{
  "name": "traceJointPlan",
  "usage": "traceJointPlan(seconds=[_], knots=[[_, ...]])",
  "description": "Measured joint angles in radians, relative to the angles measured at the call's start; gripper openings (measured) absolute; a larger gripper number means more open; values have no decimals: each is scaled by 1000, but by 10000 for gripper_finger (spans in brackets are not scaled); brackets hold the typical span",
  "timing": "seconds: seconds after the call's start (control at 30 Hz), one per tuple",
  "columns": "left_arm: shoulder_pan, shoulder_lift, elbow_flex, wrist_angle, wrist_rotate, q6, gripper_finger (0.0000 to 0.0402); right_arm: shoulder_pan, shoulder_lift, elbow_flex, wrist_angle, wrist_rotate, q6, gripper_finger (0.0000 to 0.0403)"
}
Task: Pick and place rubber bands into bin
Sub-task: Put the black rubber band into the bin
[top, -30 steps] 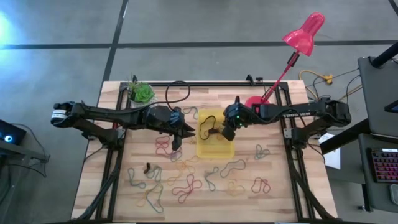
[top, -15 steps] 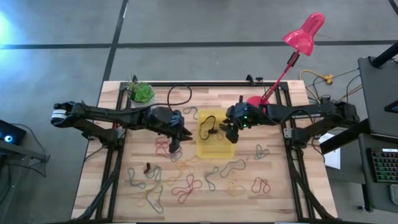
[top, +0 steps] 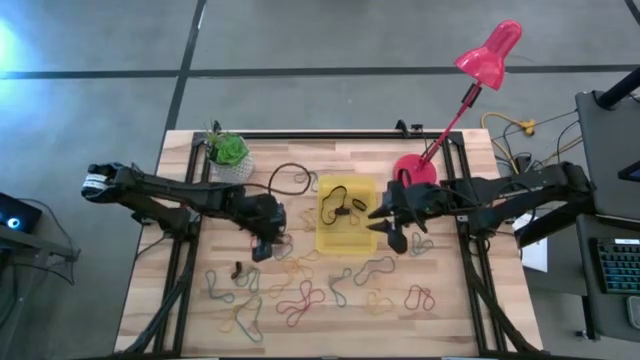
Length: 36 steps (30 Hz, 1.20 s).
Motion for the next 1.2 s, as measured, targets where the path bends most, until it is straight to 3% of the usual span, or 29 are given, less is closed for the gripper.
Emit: traceJointPlan(seconds=[0.27,0.4,0.7,0.9,1.2], knots=[[-94,-10,-7,-239,-25,-92,77,154,-7,-30,-15,3,102,119],[-160,-42,-36,-326,-47,-259,77,224,-7,-60,-19,40,171,114],[-344,-172,-166,-248,-174,-886,77,334,-7,-115,-17,253,284,108],[-432,-188,-224,-251,-186,-1211,77,344,-6,-142,-18,271,291,129],[-451,-80,-216,-247,-183,-1356,81,344,-6,-166,-19,271,284,161]])
